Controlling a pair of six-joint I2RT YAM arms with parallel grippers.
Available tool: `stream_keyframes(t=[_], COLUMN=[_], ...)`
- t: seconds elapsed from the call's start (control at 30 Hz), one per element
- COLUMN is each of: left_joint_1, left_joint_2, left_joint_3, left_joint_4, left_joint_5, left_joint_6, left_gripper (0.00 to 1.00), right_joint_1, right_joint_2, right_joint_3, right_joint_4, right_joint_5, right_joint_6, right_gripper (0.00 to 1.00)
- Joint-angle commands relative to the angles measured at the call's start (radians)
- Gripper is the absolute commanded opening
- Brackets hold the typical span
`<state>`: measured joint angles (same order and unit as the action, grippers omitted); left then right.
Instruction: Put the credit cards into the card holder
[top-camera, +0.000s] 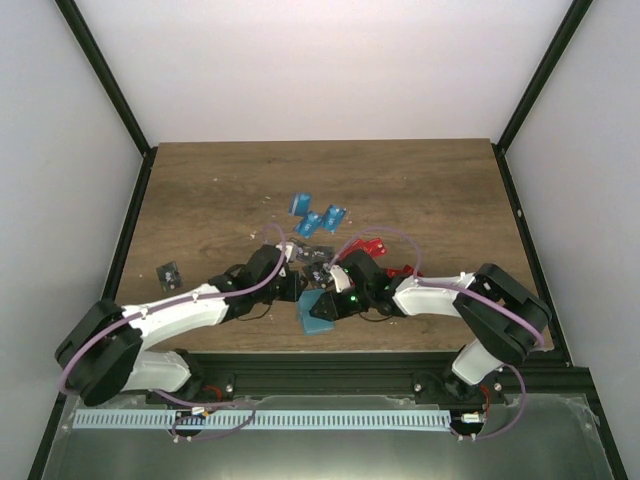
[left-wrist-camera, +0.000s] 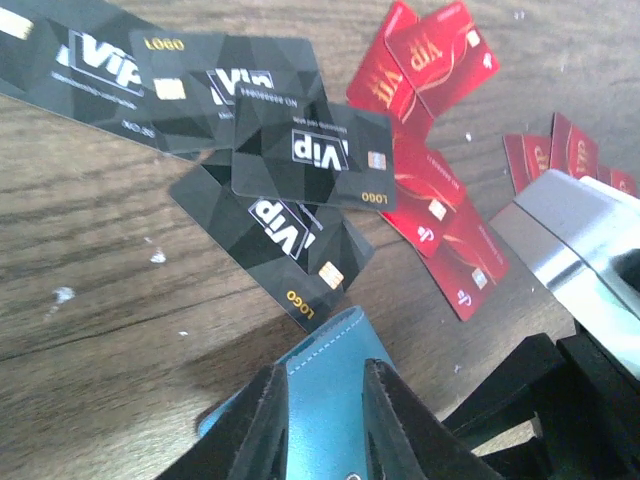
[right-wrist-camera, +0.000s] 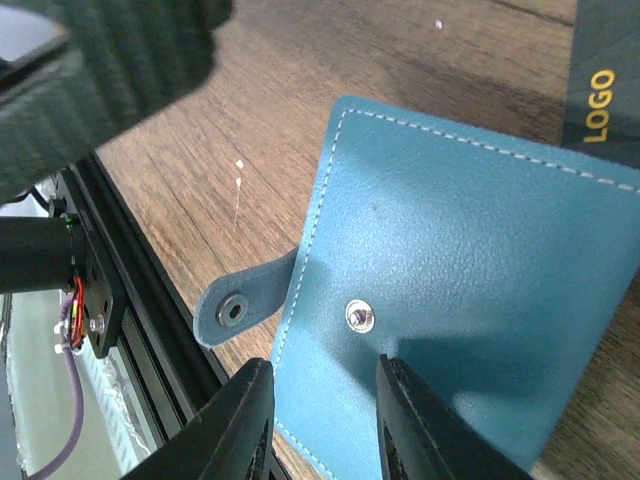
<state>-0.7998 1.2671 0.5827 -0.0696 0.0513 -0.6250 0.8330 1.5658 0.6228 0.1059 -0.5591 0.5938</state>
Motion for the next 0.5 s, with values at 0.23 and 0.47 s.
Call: stream_keyframes(t=[0.23, 0.47], left_joint_1=[0.010, 0.012], left_joint_2=[0.145, 0.210], left_joint_3=[0.085, 0.066], left_joint_4=[0.007, 0.001], left_joint_5=[0.212, 0.168], left_joint_6=[0.128, 0.130], left_gripper=[0.18, 0.11], right_joint_1=[0.009, 0.017], right_joint_2=[0.036, 0.041], right_joint_3=[-0.019, -0.009], right_joint_4=[0.038, 0.012], right_joint_5=[-0.075, -0.054], right_joint_6=[-0.054, -0.079], right_gripper=[0.31, 0.30])
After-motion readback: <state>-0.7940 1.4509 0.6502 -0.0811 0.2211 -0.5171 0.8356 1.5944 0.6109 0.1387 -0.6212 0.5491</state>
